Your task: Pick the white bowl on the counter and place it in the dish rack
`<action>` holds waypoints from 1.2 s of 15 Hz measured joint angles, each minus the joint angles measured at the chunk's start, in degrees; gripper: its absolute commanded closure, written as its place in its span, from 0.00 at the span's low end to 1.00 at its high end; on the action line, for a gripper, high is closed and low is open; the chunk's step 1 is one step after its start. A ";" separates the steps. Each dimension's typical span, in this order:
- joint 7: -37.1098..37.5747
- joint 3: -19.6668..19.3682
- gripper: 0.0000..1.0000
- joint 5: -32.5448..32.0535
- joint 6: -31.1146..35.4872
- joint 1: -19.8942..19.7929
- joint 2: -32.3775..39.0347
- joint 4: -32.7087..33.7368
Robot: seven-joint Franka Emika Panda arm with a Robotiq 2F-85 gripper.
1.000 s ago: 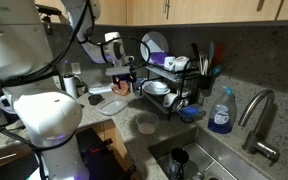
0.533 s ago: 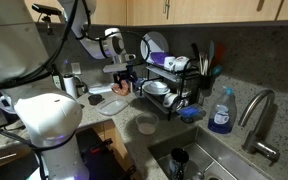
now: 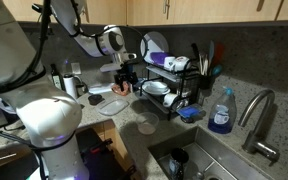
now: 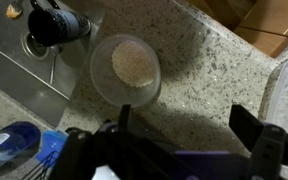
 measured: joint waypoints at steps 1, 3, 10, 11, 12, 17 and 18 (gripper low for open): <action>0.78 -0.23 0.00 0.24 -0.52 -0.22 -1.11 -0.85; 2.02 -0.63 0.00 0.82 -1.08 -0.67 -3.47 -2.79; 2.09 -3.11 0.00 9.58 -1.04 -0.87 -11.51 -10.07; 2.06 -3.48 0.00 10.70 -1.04 -0.87 -12.63 -10.92; 2.04 -3.79 0.00 11.75 -1.04 -0.87 -13.71 -11.71; 2.04 -4.77 0.00 14.36 -1.02 -1.09 -15.97 -11.52; 2.04 -4.82 0.00 14.56 -1.01 -1.10 -16.10 -11.52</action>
